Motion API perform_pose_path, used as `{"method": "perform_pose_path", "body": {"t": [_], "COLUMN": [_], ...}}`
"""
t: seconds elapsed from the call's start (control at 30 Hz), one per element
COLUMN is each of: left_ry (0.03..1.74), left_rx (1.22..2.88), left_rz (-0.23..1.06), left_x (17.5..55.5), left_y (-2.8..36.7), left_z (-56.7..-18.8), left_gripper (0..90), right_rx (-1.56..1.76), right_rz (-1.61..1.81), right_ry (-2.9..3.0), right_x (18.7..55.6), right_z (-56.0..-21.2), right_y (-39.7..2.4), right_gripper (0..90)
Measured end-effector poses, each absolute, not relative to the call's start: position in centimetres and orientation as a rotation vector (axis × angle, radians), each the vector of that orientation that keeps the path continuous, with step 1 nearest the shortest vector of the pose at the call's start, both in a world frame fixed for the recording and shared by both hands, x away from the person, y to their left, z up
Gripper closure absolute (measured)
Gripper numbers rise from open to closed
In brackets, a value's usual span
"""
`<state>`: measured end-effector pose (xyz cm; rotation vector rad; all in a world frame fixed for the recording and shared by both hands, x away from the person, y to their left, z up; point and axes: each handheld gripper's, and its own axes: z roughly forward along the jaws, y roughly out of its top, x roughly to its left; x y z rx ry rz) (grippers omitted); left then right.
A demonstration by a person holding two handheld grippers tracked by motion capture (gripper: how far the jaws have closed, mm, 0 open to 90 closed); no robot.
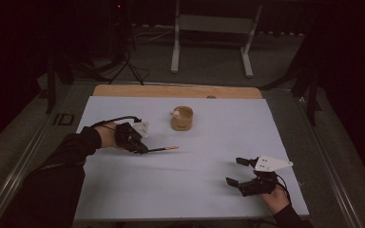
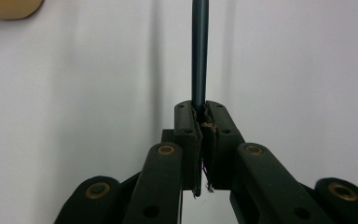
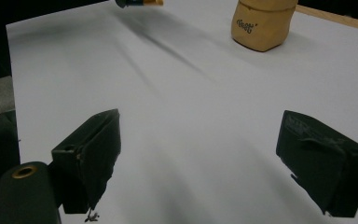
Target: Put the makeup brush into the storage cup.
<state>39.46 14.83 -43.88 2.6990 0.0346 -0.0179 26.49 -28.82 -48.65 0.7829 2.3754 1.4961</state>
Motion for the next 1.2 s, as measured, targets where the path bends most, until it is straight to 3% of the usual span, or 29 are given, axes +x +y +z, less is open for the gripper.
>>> {"method": "perform_pose_path", "body": {"t": [0.73, 1.2], "left_ry": [0.205, 0.409], "left_rx": [2.548, 2.454], "left_rz": [-0.025, 0.07], "left_x": [37.8, 35.7], "left_y": [13.6, 12.6], "left_z": [-42.2, -42.4], "left_gripper": [85.9, 85.9], "right_rx": [0.784, 0.784], "right_rz": [1.494, 1.492], "right_ry": [2.369, 2.363], "right_x": [26.5, 26.4], "right_z": [-48.5, -48.5], "right_y": [-28.9, -28.9], "right_gripper": [13.9, 13.9]}}
